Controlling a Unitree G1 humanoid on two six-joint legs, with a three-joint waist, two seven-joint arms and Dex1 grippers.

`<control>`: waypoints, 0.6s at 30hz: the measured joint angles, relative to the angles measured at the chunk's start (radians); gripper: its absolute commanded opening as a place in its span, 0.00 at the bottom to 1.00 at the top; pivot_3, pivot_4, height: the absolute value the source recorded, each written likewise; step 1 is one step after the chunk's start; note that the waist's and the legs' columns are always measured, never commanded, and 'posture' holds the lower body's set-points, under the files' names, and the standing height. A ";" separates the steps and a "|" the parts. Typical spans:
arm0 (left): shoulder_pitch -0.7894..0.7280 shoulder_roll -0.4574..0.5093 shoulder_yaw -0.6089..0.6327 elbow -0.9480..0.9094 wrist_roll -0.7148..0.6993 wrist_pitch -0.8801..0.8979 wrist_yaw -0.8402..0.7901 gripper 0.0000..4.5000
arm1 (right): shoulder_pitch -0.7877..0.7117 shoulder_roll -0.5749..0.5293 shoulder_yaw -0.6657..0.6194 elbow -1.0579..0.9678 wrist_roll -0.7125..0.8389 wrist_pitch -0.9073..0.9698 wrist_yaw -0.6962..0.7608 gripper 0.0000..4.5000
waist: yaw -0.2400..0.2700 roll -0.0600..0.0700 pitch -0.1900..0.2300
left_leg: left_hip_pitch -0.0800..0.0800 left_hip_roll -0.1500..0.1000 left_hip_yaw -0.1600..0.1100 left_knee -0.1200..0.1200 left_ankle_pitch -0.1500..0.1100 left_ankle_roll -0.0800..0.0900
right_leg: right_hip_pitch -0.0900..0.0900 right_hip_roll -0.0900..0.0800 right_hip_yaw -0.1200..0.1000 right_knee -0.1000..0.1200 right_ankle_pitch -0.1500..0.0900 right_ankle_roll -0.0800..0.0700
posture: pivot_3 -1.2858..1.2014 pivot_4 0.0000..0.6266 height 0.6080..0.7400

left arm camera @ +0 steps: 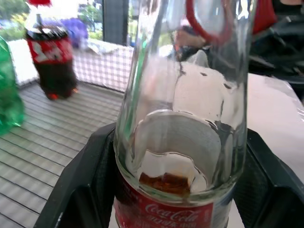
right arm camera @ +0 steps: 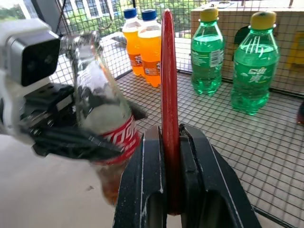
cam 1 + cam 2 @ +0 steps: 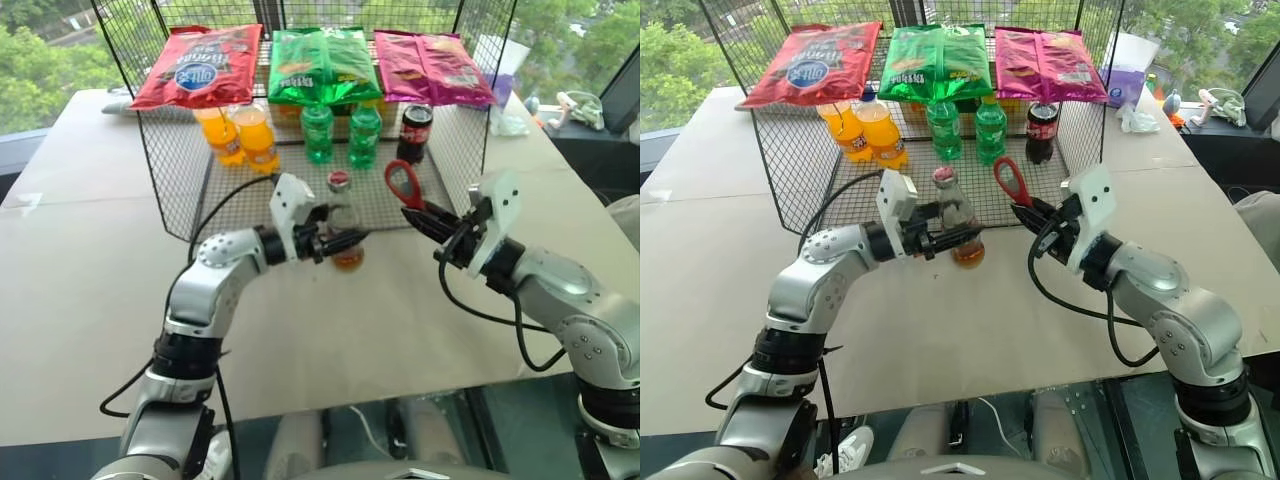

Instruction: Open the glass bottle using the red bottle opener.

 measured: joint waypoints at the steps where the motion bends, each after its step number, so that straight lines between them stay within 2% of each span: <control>1: 0.000 0.000 -0.001 0.000 0.001 -0.005 -0.003 0.57 | 0.000 0.002 0.001 0.000 -0.007 -0.002 0.000 0.00 | 0.000 0.000 0.000 | 0.000 0.000 0.000 0.000 0.000 0.000 | 0.000 0.000 0.000 0.000 0.000 0.000 | 0.52 0.24 1.00; 3: 0.001 0.000 -0.008 0.000 0.004 -0.015 -0.013 0.57 | 0.002 0.010 0.008 0.000 -0.031 -0.005 0.001 0.00 | 0.000 0.000 0.000 | 0.000 0.000 0.000 0.001 0.000 0.000 | 0.000 0.000 0.000 0.001 0.000 0.000 | 0.52 0.24 1.00; 4: 0.004 0.000 -0.015 0.000 0.004 -0.018 -0.022 0.81 | 0.004 0.016 0.016 0.000 -0.045 -0.008 0.003 0.00 | 0.000 0.000 0.000 | 0.000 0.000 0.000 0.001 0.000 0.000 | 0.000 0.000 0.000 0.001 0.000 0.000 | 0.52 0.24 1.00; 6: 0.009 -0.002 -0.021 0.000 0.004 -0.029 -0.033 0.98 | 0.009 0.021 0.026 0.000 -0.062 -0.017 0.009 0.00 | 0.000 0.000 0.000 | 0.000 0.000 0.000 0.001 0.000 0.000 | 0.000 0.000 0.000 0.001 0.000 0.000 | 0.52 0.24 1.00; 18: 0.013 -0.004 0.003 -0.010 -0.027 -0.052 -0.037 0.98 | 0.039 0.050 0.061 0.001 -0.149 -0.052 0.066 0.00 | -0.001 0.000 0.000 | 0.002 0.000 0.000 0.002 0.000 0.000 | 0.000 0.000 0.001 0.004 0.000 0.000 | 0.52 0.24 1.00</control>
